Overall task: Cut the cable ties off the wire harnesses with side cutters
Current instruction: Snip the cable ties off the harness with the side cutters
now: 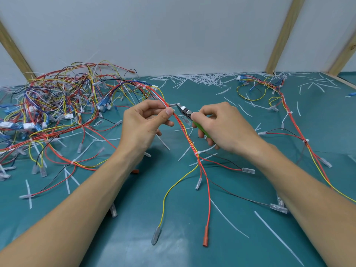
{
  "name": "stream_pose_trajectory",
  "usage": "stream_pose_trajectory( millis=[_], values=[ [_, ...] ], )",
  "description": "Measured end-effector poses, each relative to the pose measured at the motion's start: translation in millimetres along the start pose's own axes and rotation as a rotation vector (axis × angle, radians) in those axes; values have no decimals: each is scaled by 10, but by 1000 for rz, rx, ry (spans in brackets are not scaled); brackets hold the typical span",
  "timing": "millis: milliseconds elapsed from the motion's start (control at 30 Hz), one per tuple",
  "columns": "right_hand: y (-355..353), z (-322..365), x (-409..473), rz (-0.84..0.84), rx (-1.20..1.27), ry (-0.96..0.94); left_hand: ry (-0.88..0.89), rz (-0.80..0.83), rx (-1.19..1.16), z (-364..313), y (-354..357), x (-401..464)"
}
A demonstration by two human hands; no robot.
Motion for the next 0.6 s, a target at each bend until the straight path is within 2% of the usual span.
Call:
stream_pose_trajectory(
  millis=[267, 600],
  values=[
    [-24, -60, 53, -2, 125, 35, 0, 40, -10, 2, 16, -7],
    [-15, -40, 20, 156, 370, 142, 9, -27, 19, 55, -24, 17]
  ],
)
Point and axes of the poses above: each hand's wrist, its own x-axis towards the middle knuckle, its own y-axis out of the palm, z = x × y, the point moved 3 cm from there along x, towards the middle knuckle, and after that the axes turned 11 degrees about x, right-handed, at the moved point
